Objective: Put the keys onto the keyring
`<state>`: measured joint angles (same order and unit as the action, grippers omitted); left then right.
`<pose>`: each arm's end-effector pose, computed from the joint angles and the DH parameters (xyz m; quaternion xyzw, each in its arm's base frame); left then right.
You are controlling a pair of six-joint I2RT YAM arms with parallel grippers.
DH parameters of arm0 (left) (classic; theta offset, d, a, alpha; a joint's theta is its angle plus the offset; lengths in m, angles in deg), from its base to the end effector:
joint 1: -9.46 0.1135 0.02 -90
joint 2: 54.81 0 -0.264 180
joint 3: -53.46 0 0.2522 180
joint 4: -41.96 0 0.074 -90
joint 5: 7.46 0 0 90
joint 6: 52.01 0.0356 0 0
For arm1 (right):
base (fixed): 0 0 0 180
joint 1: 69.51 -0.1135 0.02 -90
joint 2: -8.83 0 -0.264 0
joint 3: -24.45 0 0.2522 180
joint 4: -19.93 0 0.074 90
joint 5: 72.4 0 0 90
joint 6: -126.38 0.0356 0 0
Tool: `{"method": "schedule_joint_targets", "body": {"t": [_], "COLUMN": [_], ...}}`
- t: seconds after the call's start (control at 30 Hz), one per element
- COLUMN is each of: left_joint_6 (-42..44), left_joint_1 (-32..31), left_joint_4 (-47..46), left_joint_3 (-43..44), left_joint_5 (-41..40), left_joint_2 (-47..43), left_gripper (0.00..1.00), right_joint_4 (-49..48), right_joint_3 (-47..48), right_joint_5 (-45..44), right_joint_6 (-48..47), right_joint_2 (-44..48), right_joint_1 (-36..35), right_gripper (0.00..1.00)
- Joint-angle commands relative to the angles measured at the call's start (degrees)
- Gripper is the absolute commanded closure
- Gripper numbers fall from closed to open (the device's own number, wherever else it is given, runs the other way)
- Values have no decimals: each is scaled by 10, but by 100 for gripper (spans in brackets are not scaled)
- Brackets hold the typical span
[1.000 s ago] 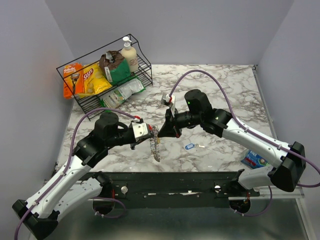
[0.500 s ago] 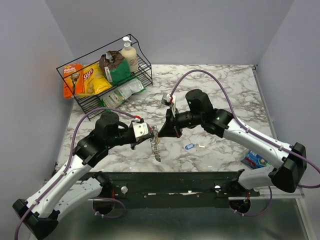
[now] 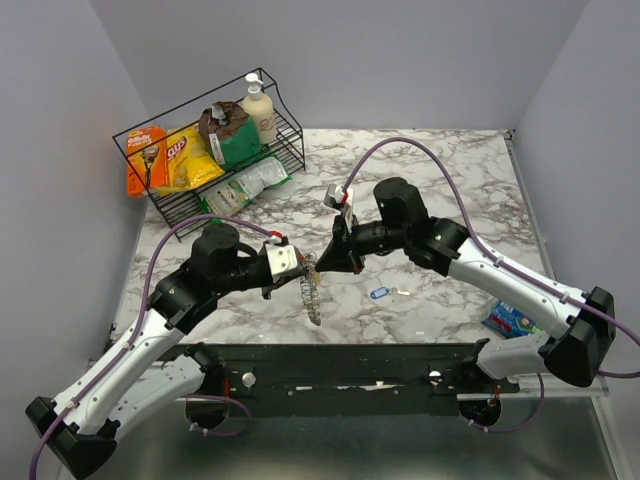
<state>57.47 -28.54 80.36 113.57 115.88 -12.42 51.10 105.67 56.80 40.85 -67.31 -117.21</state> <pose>0.1159 -0.1153 0.3316 0.5219 0.6125 -0.3205 0.4997 0.1847 0.2364 0.3475 -0.4595 0.6777 0.4749 0.3227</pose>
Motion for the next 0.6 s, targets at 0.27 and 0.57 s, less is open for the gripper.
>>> {"method": "schedule_joint_targets", "body": {"t": [0.27,0.57], "left_joint_6": [7,-1], "left_joint_1": [-1,-1], "left_joint_4": [-28,-43], "left_joint_3": [-2,-4], "left_joint_5": [37,43], "left_joint_2": [-29,-32], "left_gripper": [100,100], "right_joint_4": [13,12], "right_joint_3": [12,4], "right_joint_5": [-76,-69], "right_joint_6": [-1,8], "right_joint_2": [-4,0], "right_joint_1": [-2,-2], "right_gripper": [100,100]}}
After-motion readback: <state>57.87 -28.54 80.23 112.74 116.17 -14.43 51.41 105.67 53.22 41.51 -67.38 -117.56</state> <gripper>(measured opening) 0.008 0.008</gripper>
